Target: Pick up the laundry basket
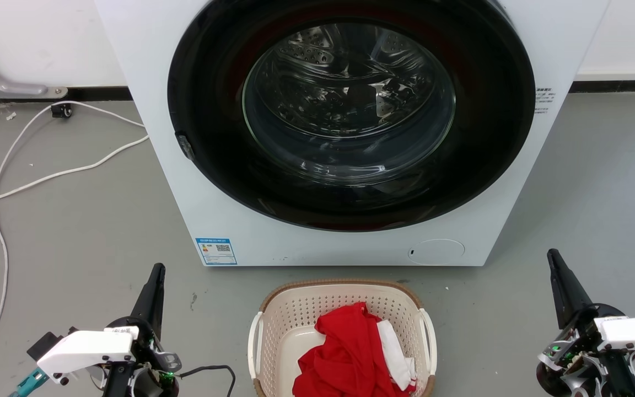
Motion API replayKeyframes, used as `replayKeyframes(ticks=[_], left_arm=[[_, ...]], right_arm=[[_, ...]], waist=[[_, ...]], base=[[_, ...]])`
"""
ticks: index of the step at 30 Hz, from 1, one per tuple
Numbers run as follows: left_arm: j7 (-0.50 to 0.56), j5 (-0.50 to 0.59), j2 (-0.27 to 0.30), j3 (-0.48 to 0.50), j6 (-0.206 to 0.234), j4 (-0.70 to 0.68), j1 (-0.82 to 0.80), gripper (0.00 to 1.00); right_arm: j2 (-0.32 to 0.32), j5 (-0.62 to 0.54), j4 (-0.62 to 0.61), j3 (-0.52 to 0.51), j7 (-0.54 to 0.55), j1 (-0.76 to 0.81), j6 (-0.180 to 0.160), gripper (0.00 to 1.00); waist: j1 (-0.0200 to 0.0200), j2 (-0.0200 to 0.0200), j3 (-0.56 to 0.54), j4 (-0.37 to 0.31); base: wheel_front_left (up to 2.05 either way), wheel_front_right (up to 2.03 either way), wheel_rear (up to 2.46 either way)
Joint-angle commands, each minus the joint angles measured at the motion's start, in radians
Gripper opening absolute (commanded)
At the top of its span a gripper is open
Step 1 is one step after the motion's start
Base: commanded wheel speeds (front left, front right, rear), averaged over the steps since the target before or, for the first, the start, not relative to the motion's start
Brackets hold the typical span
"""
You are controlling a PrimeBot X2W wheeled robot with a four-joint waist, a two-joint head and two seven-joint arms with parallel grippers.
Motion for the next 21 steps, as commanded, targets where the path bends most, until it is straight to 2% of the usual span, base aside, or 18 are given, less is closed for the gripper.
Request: replayKeyframes(ticks=[1, 21], left_arm=[[0.001, 0.004, 0.0, 0.004, -0.003, 0.001, -0.011, 0.0], [0.003, 0.005, -0.001, 0.005, -0.003, 0.001, -0.012, 0.0]], right_arm=[[0.003, -0.003, 0.001, -0.001, 0.004, -0.013, 0.0, 0.0], [0.003, -0.003, 0.001, -0.001, 0.003, -0.013, 0.0, 0.0]], waist=[[0.0, 0.0, 0.0, 0.0], [0.0, 0.0, 0.0, 0.0]], base=[[0.0, 0.0, 0.0], [0.0, 0.0, 0.0]])
